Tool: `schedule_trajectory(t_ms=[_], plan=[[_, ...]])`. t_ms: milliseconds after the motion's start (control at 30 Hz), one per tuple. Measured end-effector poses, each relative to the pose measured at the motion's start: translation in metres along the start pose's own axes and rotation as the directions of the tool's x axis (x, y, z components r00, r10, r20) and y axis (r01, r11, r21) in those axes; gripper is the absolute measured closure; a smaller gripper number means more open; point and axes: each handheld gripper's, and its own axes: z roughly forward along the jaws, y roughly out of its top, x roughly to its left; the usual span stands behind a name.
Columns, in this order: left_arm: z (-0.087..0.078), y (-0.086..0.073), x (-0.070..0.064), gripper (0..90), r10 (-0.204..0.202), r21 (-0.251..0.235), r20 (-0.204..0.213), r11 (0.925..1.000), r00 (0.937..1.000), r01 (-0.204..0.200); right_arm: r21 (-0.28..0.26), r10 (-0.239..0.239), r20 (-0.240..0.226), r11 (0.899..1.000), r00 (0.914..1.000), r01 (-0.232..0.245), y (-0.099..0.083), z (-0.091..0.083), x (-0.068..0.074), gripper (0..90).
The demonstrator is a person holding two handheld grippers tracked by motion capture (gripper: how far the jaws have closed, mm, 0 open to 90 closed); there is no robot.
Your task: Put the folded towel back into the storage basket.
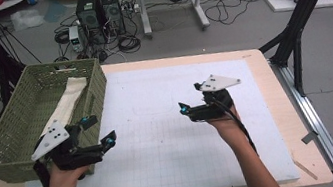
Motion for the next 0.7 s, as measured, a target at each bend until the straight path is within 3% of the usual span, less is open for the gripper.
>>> schedule_trajectory(t_ms=[200,333,567,700], plan=[[0.018,-0.004,-0.006,17.5,0.003,0.013,0.039,0.9999,0.9992,-0.003,-0.02,0.048,0.068,0.999,0.9965,-0.047,-0.025,-0.035,-0.013,15.7],[0.028,-0.008,-0.01,17.5,0.009,0.018,0.054,0.9998,0.9985,-0.01,-0.028,0.079,0.12,0.997,0.9896,-0.076,-0.044,-0.056,-0.018,15.7],[0.039,-0.017,-0.013,17.6,0.033,0.037,0.063,0.9987,0.9975,-0.036,-0.017,0.1,0.191,0.995,0.9765,-0.099,-0.076,-0.079,-0.019,15.7],[0.045,-0.024,-0.015,17.0,0.021,0.053,0.069,0.9983,0.9974,-0.025,-0.012,0.107,0.225,0.994,0.9684,-0.106,-0.088,-0.089,-0.02,15.7]])
